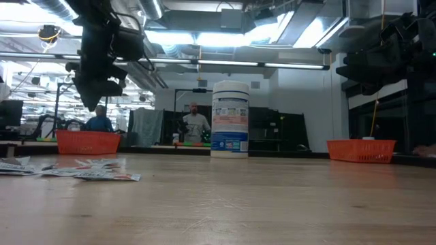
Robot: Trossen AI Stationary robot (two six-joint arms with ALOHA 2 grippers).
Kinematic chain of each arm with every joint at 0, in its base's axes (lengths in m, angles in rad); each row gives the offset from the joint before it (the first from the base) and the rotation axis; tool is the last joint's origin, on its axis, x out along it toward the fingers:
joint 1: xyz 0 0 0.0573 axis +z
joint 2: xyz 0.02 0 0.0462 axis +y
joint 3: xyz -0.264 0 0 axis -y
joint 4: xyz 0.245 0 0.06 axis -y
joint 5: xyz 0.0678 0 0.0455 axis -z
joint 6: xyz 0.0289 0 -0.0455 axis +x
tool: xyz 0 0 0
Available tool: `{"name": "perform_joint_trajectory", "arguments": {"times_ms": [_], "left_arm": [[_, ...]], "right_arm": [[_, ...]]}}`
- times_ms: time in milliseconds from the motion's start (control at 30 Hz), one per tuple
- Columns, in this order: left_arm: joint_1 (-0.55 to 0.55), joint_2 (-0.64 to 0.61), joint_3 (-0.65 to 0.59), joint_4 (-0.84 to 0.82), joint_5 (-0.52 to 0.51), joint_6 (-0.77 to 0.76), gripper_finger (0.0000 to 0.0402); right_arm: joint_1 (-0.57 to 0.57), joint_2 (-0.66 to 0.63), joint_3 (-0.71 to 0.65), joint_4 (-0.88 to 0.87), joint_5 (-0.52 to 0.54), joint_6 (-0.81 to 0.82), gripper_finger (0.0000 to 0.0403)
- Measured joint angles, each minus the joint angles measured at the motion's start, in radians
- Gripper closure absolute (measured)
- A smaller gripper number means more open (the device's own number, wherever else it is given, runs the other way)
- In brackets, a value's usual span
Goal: Pick & Place First Aid Supplies
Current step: Put the orange ointment pack into the left orange bin
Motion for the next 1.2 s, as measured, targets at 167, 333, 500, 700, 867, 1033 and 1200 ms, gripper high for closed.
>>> {"name": "perform_joint_trajectory", "arguments": {"times_ms": [167, 333, 500, 700, 867, 1033, 1200], "left_arm": [[-0.044, -0.001, 0.000, 0.012, 0.044, 0.017, 0.0283], [-0.130, -0.012, 0.000, 0.032, 0.045, -0.022, 0.0291], [-0.254, -0.020, 0.000, 0.074, 0.057, -0.077, 0.0295], [-0.432, -0.020, 0.000, 0.161, 0.075, -0.121, 0.0293], [-0.590, -0.020, 0.000, 0.281, 0.133, -0.137, 0.0295], [-0.751, -0.020, 0.000, 0.418, 0.171, -0.115, 0.0300], [-0.897, -0.012, 0.000, 0.514, 0.212, -0.020, 0.0301]], "right_arm": [[0.000, 0.000, 0.000, 0.000, 0.000, 0.000, 0.0212], [0.000, 0.000, 0.000, 0.000, 0.000, 0.000, 0.0212], [0.000, 0.000, 0.000, 0.000, 0.000, 0.000, 0.0212], [0.000, 0.000, 0.000, 0.000, 0.000, 0.000, 0.0212], [0.000, 0.000, 0.000, 0.000, 0.000, 0.000, 0.0212], [0.000, 0.000, 0.000, 0.000, 0.000, 0.000, 0.0212], [0.000, 0.000, 0.000, 0.000, 0.000, 0.000, 0.0212]]}}
